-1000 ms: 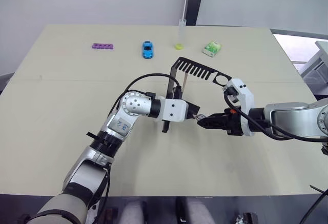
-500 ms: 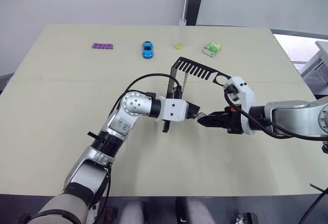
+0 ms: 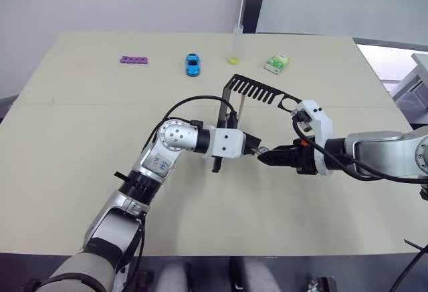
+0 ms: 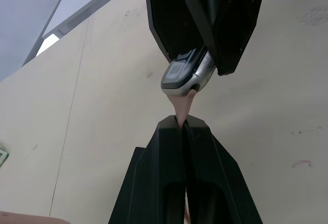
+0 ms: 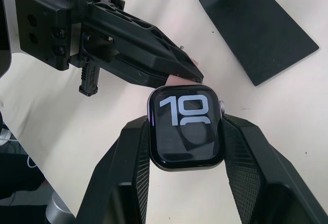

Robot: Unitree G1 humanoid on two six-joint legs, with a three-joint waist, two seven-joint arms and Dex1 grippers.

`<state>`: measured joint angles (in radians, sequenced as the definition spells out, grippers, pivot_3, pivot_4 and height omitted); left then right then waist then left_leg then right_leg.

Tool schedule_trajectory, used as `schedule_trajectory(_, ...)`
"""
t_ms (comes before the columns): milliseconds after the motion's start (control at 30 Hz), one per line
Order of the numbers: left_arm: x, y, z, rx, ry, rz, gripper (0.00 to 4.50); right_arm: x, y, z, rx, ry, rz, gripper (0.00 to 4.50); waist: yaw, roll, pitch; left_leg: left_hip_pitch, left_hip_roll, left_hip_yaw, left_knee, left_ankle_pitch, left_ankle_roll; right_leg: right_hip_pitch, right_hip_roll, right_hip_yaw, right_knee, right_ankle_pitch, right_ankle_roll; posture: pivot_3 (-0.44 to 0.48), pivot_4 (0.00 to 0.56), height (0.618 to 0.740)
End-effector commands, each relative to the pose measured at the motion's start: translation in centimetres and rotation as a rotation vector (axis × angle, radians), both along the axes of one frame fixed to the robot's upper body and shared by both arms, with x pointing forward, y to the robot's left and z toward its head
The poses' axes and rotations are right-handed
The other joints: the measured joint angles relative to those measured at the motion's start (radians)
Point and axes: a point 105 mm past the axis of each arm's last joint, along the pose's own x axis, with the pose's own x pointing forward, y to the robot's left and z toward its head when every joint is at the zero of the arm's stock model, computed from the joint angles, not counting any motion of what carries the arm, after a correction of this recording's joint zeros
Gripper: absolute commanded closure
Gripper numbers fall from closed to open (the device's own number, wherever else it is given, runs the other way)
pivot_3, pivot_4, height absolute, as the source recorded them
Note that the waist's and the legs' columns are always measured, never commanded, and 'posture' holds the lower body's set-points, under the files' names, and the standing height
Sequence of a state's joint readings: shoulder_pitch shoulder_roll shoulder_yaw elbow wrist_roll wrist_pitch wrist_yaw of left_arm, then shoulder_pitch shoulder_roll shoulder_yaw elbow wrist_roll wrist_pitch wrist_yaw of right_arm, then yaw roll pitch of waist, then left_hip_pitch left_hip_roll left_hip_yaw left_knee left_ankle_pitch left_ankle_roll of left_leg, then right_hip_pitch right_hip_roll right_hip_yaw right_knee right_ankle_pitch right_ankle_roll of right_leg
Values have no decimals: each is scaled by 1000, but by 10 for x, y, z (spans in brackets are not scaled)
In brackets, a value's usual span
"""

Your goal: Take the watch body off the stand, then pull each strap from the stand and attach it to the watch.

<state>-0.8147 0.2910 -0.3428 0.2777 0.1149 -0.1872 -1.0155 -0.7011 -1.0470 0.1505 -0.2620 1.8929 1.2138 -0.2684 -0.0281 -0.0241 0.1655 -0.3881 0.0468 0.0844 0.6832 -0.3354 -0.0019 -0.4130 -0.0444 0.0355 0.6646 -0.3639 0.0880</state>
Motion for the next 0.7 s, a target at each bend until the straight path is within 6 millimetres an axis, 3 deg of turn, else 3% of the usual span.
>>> schedule_trajectory(33,-10,-19,22,-58,-76,-71,4500,-9,14,11,60,-18,74,2947,0,0,0,0,0,0,0,0,0,0,0,0,0,0,0,0,150,740)
schedule_trajectory(200,-10,-11,23,-66,-18,-48,4500,-8,9,8,24,-40,61,2947,0,0,0,0,0,0,0,0,0,0,0,0,0,0,0,0,150,740)
schedule_trajectory(300,-14,11,27,-75,76,-35,3606,-10,7,12,11,-81,71,2947,-1,0,0,-1,0,0,0,0,0,0,0,0,0,0,0,0,150,740)
schedule_trajectory(433,-26,58,35,-79,273,-22,1581,-21,-2,12,-69,-162,120,2947,-11,1,0,-1,1,-1,-1,0,-1,-1,0,-1,2,0,0,0,150,740)
schedule_trajectory(500,-31,74,39,-83,356,-21,712,-27,-4,11,-93,-200,153,2947,-8,1,0,-1,1,-3,0,1,-1,0,0,-2,3,0,0,0,150,740)
schedule_trajectory(533,-35,80,41,-84,384,-34,70,-29,-4,11,-102,-227,176,2947,-6,1,0,-1,0,-3,1,1,-1,0,0,-2,3,0,0,0,150,740)
schedule_trajectory(700,-43,88,56,-155,501,-84,24,-44,4,12,-143,-430,357,2947,9,1,0,-2,-2,-7,1,1,-1,2,0,-4,0,0,0,0,150,740)
